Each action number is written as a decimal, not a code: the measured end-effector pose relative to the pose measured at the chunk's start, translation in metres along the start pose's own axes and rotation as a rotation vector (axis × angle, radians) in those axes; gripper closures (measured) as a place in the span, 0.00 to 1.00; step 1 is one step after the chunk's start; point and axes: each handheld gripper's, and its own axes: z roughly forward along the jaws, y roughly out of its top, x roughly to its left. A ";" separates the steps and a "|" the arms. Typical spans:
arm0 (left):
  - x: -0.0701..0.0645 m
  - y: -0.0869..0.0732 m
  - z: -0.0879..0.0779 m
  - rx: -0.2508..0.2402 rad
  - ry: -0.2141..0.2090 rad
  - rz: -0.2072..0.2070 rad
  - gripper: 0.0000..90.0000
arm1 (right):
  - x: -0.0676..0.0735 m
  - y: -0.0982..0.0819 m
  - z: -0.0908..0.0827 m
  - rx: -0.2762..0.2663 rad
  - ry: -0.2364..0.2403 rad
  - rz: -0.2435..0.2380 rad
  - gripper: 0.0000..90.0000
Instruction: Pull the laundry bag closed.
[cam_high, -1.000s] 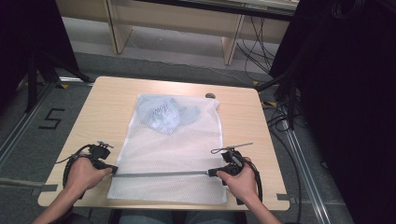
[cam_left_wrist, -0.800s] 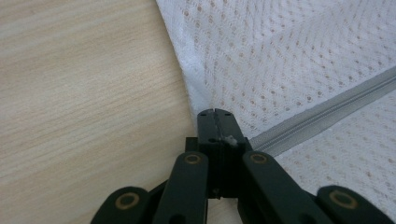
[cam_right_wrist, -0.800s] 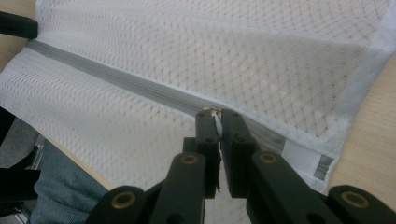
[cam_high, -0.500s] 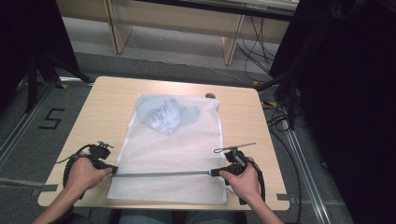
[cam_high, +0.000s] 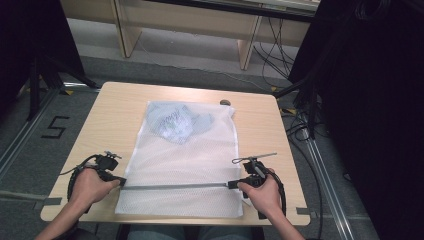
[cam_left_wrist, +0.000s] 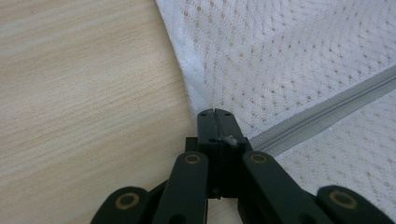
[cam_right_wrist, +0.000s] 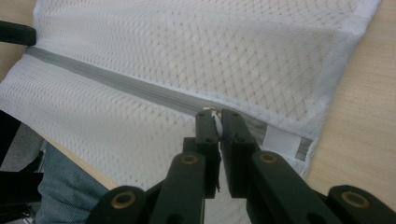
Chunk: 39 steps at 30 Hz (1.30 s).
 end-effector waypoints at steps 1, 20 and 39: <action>0.000 0.000 0.000 0.000 0.001 0.000 1.00 | -0.001 0.000 -0.001 0.000 0.006 -0.001 0.97; 0.000 0.000 0.001 -0.007 -0.004 -0.013 1.00 | -0.007 -0.002 -0.006 0.005 0.007 0.042 0.97; -0.001 0.000 0.001 -0.008 -0.004 -0.014 1.00 | -0.014 -0.003 -0.013 0.050 0.002 0.107 0.96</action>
